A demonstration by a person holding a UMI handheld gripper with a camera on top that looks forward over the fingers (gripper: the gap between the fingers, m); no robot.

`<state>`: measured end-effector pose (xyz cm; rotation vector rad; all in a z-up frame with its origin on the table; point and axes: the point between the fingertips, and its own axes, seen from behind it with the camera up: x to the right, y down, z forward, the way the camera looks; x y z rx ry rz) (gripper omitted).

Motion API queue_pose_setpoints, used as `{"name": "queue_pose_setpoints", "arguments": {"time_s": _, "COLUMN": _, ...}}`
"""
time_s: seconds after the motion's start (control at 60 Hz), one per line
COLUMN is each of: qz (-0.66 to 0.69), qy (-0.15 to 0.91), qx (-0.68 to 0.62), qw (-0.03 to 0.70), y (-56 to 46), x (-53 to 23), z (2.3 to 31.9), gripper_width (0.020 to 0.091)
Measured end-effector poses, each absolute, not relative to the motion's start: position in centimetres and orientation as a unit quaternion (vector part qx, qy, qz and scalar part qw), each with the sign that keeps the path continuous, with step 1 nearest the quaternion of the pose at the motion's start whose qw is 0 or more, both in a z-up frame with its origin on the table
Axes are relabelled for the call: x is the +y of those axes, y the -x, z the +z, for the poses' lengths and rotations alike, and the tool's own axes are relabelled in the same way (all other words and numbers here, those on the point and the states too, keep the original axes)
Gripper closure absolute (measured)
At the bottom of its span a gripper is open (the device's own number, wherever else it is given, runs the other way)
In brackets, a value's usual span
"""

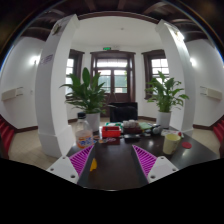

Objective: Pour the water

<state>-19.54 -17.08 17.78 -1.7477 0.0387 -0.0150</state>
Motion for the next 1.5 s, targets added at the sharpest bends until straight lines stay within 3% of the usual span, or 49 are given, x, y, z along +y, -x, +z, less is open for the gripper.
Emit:
{"name": "queue_pose_setpoints", "arguments": {"time_s": 0.25, "qz": 0.067, "qy": 0.764, "qx": -0.007, "qw": 0.642, "y": 24.5, "x": -15.3, "z": 17.7, "gripper_width": 0.0369}}
{"name": "queue_pose_setpoints", "arguments": {"time_s": 0.767, "qz": 0.055, "qy": 0.762, "qx": -0.032, "qw": 0.645, "y": 28.7, "x": -4.7, "z": 18.2, "gripper_width": 0.0377}}
{"name": "queue_pose_setpoints", "arguments": {"time_s": 0.85, "qz": 0.054, "qy": 0.76, "qx": -0.027, "qw": 0.648, "y": 29.9, "x": -4.5, "z": 16.9, "gripper_width": 0.0433}}
{"name": "queue_pose_setpoints", "arguments": {"time_s": 0.9, "qz": 0.047, "qy": 0.759, "qx": -0.018, "qw": 0.649, "y": 30.3, "x": -4.3, "z": 15.9, "gripper_width": 0.0582}}
{"name": "queue_pose_setpoints", "arguments": {"time_s": 0.983, "qz": 0.051, "qy": 0.746, "qx": -0.024, "qw": 0.664, "y": 31.0, "x": -3.2, "z": 13.7, "gripper_width": 0.0615}}
{"name": "queue_pose_setpoints", "arguments": {"time_s": 1.083, "qz": 0.057, "qy": 0.74, "qx": -0.015, "qw": 0.67, "y": 30.8, "x": -2.8, "z": 13.9, "gripper_width": 0.0673}}
{"name": "queue_pose_setpoints", "arguments": {"time_s": 1.1, "qz": 0.058, "qy": 0.739, "qx": -0.017, "qw": 0.671, "y": 30.7, "x": -2.8, "z": 13.9, "gripper_width": 0.0712}}
{"name": "queue_pose_setpoints", "arguments": {"time_s": 1.5, "qz": 0.12, "qy": 0.744, "qx": -0.005, "qw": 0.657, "y": 29.0, "x": -2.8, "z": 14.3, "gripper_width": 0.0727}}
